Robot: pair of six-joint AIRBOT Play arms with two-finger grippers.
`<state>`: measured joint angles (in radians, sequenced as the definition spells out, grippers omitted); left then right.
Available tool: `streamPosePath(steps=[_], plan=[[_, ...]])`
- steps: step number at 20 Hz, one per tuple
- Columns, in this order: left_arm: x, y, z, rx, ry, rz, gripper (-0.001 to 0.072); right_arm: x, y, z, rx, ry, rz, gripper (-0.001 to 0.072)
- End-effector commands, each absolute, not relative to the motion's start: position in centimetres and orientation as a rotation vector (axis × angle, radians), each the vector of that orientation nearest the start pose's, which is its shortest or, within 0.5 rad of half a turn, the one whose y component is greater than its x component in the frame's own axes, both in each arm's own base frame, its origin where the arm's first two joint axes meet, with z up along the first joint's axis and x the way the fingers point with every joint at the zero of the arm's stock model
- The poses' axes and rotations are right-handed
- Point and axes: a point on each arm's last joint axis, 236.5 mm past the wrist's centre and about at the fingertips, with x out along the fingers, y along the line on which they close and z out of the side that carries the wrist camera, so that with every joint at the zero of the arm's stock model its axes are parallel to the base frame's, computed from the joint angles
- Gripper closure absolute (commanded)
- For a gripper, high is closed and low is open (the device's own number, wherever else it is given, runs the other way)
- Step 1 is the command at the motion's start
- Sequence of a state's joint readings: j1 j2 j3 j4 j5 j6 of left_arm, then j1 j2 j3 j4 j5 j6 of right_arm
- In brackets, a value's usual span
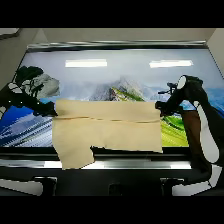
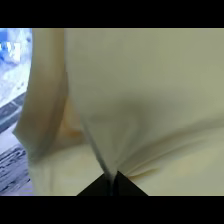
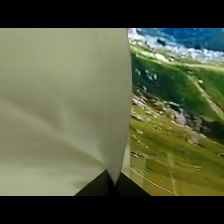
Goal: Fold the shirts.
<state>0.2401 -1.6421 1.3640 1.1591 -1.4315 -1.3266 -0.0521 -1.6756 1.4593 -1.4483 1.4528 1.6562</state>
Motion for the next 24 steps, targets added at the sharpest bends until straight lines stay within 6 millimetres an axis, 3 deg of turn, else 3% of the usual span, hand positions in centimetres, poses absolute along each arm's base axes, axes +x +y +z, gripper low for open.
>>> streamPosePath(steps=[1,3,4,5,6,8,11,13,17,19,21,24], plan=[[35.9,-0.5,-6.9,-0.4,1.684,-0.279,0.0677,36.7,1.3,-7.7,0.231,1.759,-0.02,0.0673],[35.9,-0.4,-7.2,-0.4,1.69,-0.275,0.0676,36.9,1.3,-7.9,0.256,1.746,-0.044,0.0656],[36.0,-0.3,-7.2,-0.4,1.689,-0.276,0.0633,37.1,1.5,-7.8,0.277,1.738,-0.055,0.0506],[36.1,-0.1,-7.0,-0.403,1.683,-0.272,0.0393,37.1,1.6,-7.5,0.285,1.737,-0.052,0.0285],[36.2,0.3,-6.4,-0.412,1.679,-0.264,0.0163,37.0,1.6,-6.8,0.271,1.735,-0.039,0.0238],[36.4,1.6,-4.5,-0.417,1.664,-0.268,0.0175,35.9,0.4,-4.8,0.23,1.745,-0.013,0.0208],[34.1,2.7,-2.6,-0.455,1.67,-0.249,0.022,33.7,-2.3,-3.0,0.344,1.763,-0.062,0.0208],[30.6,2.1,-3.7,-0.496,1.699,-0.229,0.022,31.6,-2.7,-3.3,0.39,1.771,-0.085,0.0209],[20.9,-1.0,-8.4,-0.556,1.76,-0.238,0.022,27.4,-1.7,-5.6,0.401,1.769,-0.09,0.0211],[17.7,-2.4,-9.6,-0.56,1.789,-0.265,0.022,26.2,-1.5,-6.0,0.39,1.78,-0.077,0.0215],[16.2,-3.1,-10.4,-0.57,1.8,-0.265,0.022,25.8,-1.4,-5.8,0.385,1.785,-0.069,0.0217],[17.0,-4.5,-10.4,-0.646,1.752,-0.282,0.0221,25.7,-1.4,-5.6,0.379,1.78,-0.063,0.0217]])
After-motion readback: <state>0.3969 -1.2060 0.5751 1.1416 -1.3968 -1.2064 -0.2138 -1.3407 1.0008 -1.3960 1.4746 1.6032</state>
